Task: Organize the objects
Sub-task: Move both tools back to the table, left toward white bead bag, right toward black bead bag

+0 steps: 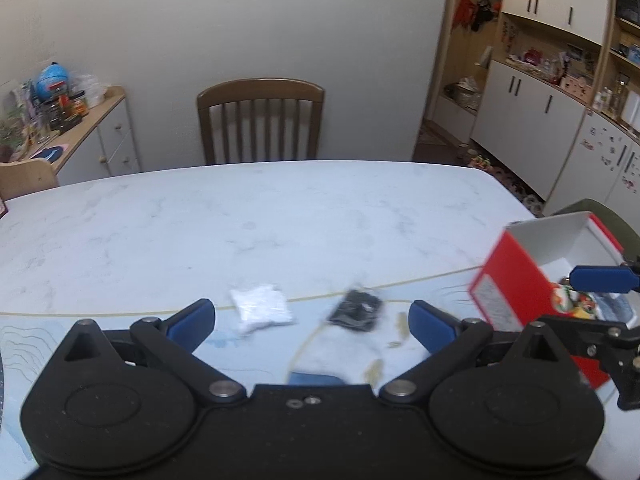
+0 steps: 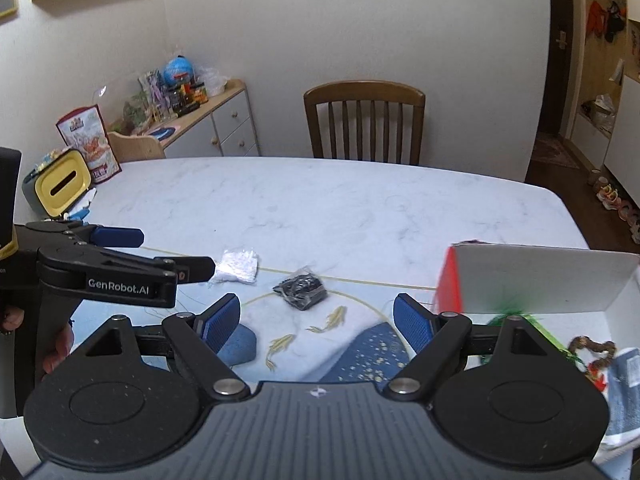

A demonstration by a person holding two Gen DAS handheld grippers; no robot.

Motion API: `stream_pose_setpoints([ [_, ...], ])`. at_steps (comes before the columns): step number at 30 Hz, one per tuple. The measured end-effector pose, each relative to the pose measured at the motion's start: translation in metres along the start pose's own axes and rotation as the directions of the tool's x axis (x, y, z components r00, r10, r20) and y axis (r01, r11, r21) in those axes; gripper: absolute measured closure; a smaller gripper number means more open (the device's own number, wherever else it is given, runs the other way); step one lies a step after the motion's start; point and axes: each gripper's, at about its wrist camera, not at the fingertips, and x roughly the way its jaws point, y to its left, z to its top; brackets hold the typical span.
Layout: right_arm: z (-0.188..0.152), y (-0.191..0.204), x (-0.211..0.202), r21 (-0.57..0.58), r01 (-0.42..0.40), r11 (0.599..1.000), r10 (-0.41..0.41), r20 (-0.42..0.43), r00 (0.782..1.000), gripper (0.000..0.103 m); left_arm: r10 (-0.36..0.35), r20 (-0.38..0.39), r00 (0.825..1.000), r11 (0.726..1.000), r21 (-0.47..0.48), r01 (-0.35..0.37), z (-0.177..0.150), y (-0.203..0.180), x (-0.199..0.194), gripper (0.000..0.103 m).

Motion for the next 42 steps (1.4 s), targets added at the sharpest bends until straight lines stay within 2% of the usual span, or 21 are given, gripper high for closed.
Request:
stream_pose_setpoints([
  [10,0.001,0.020,0.059,-0.039,0.047,0.998,-0.050,-0.069,0.996,0.019,0.089,-0.051,0.995,0.995,-0.033,-0.091,0.001,0.036,0.045,0.000],
  [27,-0.001,0.013,0.151,-0.083,0.050,0.995,-0.064,-0.172,0.983,0.019,0.058,-0.182,0.982,0.991,-0.106,-0.078,0.001,0.051,0.126,0.000],
  [38,0.004,0.017,0.196,-0.135,0.026,0.990,-0.055,-0.209,0.976,0.019,0.061,-0.189,0.980,0.992,-0.099,-0.081,-0.004,0.051,0.144,0.001],
  [42,0.003,0.019,0.202,-0.134,0.030,0.991,-0.057,-0.208,0.976,0.019,0.062,-0.193,0.979,0.991,-0.101,-0.083,-0.006,0.050,0.148,0.007],
])
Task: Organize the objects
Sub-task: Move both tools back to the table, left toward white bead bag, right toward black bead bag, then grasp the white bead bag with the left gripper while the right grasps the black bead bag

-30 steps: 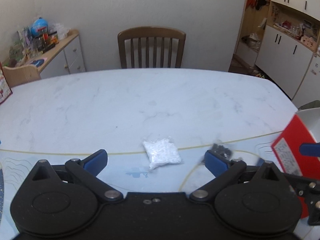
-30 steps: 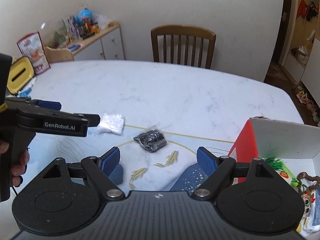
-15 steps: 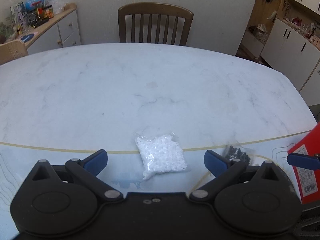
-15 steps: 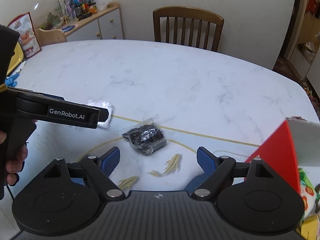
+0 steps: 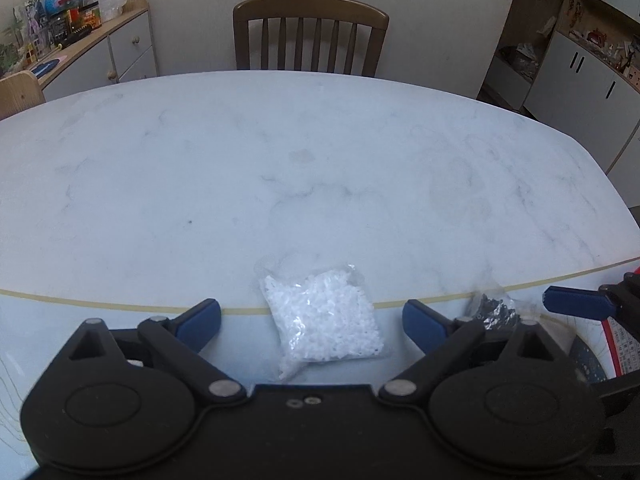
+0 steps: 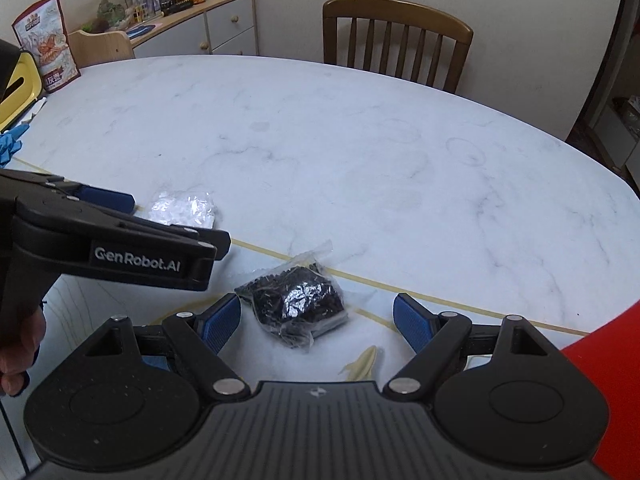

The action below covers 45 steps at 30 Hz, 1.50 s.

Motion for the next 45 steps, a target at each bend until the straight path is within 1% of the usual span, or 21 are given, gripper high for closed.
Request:
stream_pose_setpoints([
  [2,0.000,0.001,0.003,0.001,0.003,1.000,-0.003,0.000,1.000,0.020,0.004,0.012,1.000,1.000,0.006,-0.005,0.000,-0.001,-0.001,0.012],
  [3,0.000,0.002,0.004,0.001,0.004,1.000,-0.004,-0.001,1.000,0.024,0.004,0.017,1.000,1.000,0.010,-0.004,-0.001,-0.002,-0.002,0.013],
  [6,0.001,0.003,0.006,0.000,0.004,1.000,-0.004,-0.003,1.000,0.032,0.007,0.026,1.000,1.000,0.013,-0.007,-0.002,-0.004,-0.004,0.023],
  [7,0.001,0.004,0.005,0.002,0.001,1.000,-0.001,-0.002,1.000,0.035,0.007,0.029,1.000,1.000,0.011,-0.007,-0.003,-0.004,-0.005,0.028],
  [11,-0.002,0.005,0.004,0.007,0.004,1.000,-0.004,0.003,1.000,0.039,-0.006,0.036,0.999,1.000,-0.004,0.006,-0.003,-0.003,-0.009,0.046],
  [13,-0.002,0.006,0.003,0.009,0.001,1.000,-0.001,0.000,1.000,0.048,-0.013,0.036,0.999,1.000,-0.008,0.014,-0.002,-0.002,-0.010,0.048],
  [14,-0.002,0.006,0.002,0.008,0.000,1.000,0.000,-0.001,1.000,0.049,-0.017,0.036,0.999,1.000,-0.009,0.018,-0.002,-0.002,-0.011,0.052],
  [16,-0.002,0.008,0.001,0.006,0.002,1.000,-0.002,-0.001,1.000,0.053,-0.028,0.034,0.999,1.000,-0.014,0.028,-0.002,-0.001,-0.012,0.056],
  [22,-0.004,0.009,-0.007,0.029,0.005,1.000,-0.005,-0.008,1.000,0.058,-0.049,0.024,0.999,0.999,-0.008,0.049,-0.006,-0.003,-0.017,0.060],
  [25,-0.007,0.009,-0.013,0.045,0.005,0.999,-0.004,-0.012,1.000,0.058,-0.058,0.022,0.998,0.998,0.000,0.058,-0.010,-0.004,-0.022,0.061],
  [27,-0.010,0.008,-0.019,0.056,0.005,0.998,-0.004,-0.016,1.000,0.058,-0.069,0.016,0.997,0.998,0.003,0.069,-0.013,-0.004,-0.025,0.064],
  [29,-0.014,0.007,-0.025,0.074,0.001,0.997,0.000,-0.021,1.000,0.059,-0.088,0.007,0.996,0.996,0.000,0.088,-0.017,-0.005,-0.029,0.066],
  [35,-0.028,0.007,-0.049,0.101,-0.010,0.995,0.012,-0.018,1.000,0.059,-0.128,-0.003,0.992,0.992,0.015,0.128,-0.030,-0.011,-0.039,0.069],
  [39,-0.037,0.004,-0.068,0.128,-0.014,0.992,0.016,-0.014,1.000,0.059,-0.157,-0.012,0.987,0.987,0.015,0.158,-0.039,-0.017,-0.049,0.070],
  [41,-0.042,0.003,-0.078,0.143,-0.020,0.990,0.021,-0.009,1.000,0.059,-0.183,-0.030,0.983,0.983,0.006,0.183,-0.044,-0.020,-0.053,0.070],
  [45,-0.052,0.000,-0.099,0.171,-0.032,0.985,0.033,0.000,0.999,0.059,-0.209,-0.045,0.977,0.977,0.018,0.210,-0.053,-0.030,-0.065,0.070],
])
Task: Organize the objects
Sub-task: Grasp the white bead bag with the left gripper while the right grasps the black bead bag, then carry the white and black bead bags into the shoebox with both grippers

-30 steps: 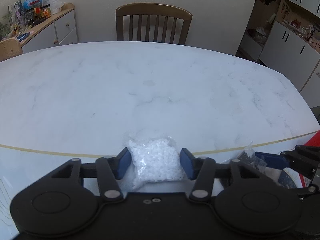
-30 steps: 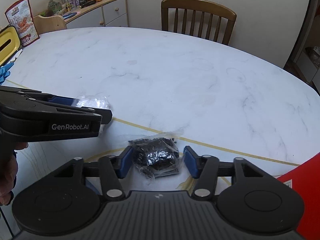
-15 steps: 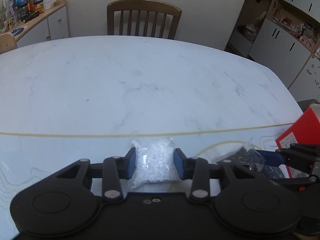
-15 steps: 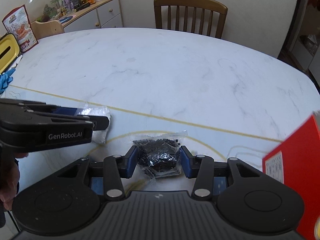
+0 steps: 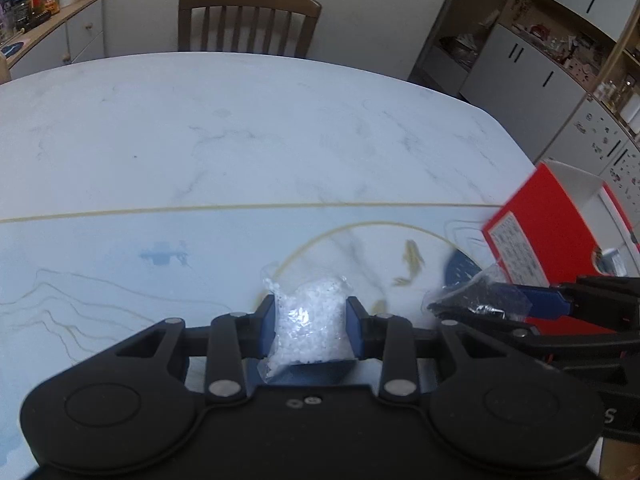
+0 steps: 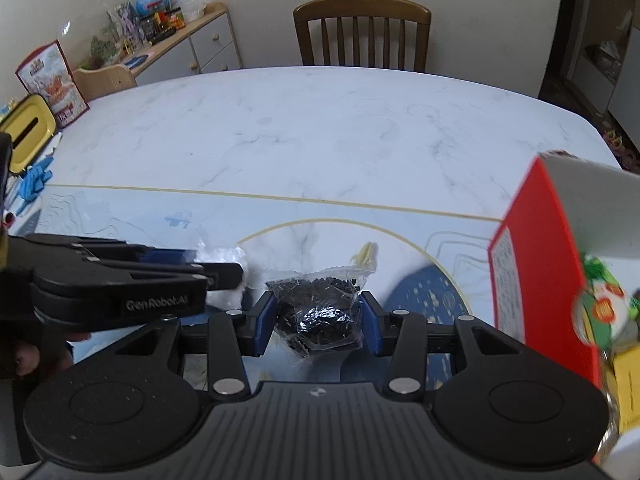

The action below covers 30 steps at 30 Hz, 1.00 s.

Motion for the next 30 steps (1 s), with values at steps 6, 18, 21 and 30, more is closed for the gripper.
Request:
stream_pose_setpoints([
  [6,-0.013,-0.006,-0.035,0.022,-0.008,1.000,0.007,0.026,1.000,0.059,-0.042,0.008,0.999,0.999,0.020,0.042,-0.009,-0.020,-0.025,0.070],
  [18,-0.031,-0.037,-0.092,0.095,-0.029,0.995,0.021,0.086,0.996,0.059,-0.074,0.042,0.996,0.994,0.080,0.071,-0.016,-0.073,-0.068,0.070],
  [21,-0.034,-0.049,-0.106,0.107,-0.031,0.994,0.020,0.101,0.995,0.059,-0.079,0.050,0.996,0.993,0.090,0.074,-0.016,-0.088,-0.073,0.070],
  [30,-0.041,-0.089,-0.139,0.125,-0.013,0.992,-0.005,0.144,0.990,0.059,-0.096,0.059,0.994,0.991,0.103,0.089,-0.014,-0.136,-0.080,0.070],
])
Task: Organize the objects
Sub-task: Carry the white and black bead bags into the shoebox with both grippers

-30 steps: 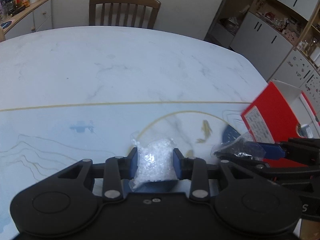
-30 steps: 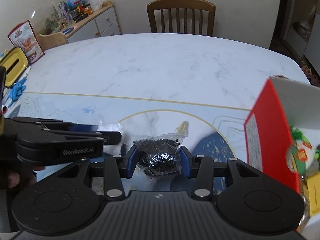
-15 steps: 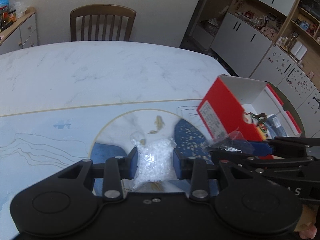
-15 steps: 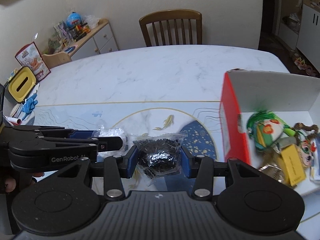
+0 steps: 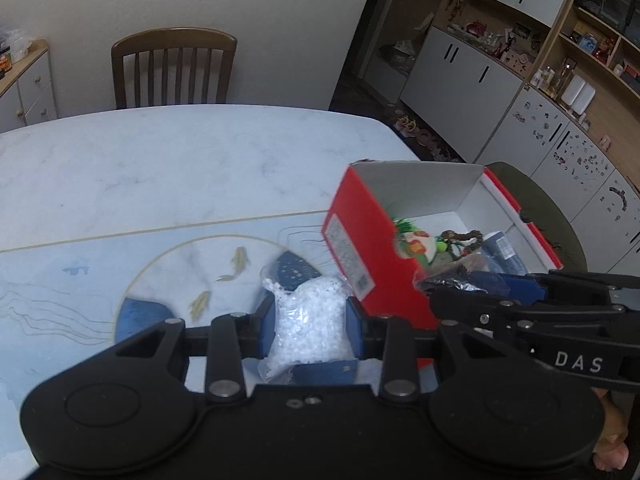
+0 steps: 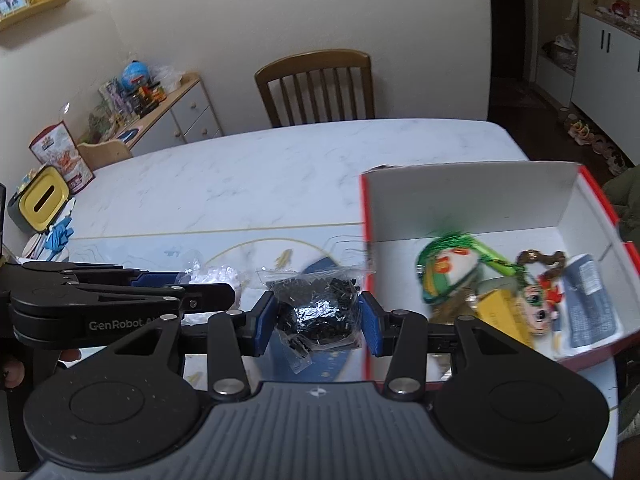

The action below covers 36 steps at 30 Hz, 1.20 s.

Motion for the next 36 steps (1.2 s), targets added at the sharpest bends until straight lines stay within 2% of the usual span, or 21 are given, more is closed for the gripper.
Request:
stream_pose_setpoints([
  [8,-0.002,-0.046,-0.019,0.031,0.025,0.999,-0.026,0.022,0.999,0.059,-0.027,0.018,0.999,0.999,0.034,0.027,0.012,-0.045,0.006,0.070],
  [22,-0.007,-0.126,-0.037,0.081,0.074,0.994,-0.077,0.031,0.997,0.059,-0.060,-0.009,0.998,0.995,0.076,0.060,0.017,-0.114,0.041,0.069],
  [36,-0.001,-0.181,-0.033,0.103,0.117,0.988,-0.121,0.034,0.992,0.059,-0.042,-0.060,0.997,0.994,0.099,0.048,0.019,-0.152,0.082,0.069],
])
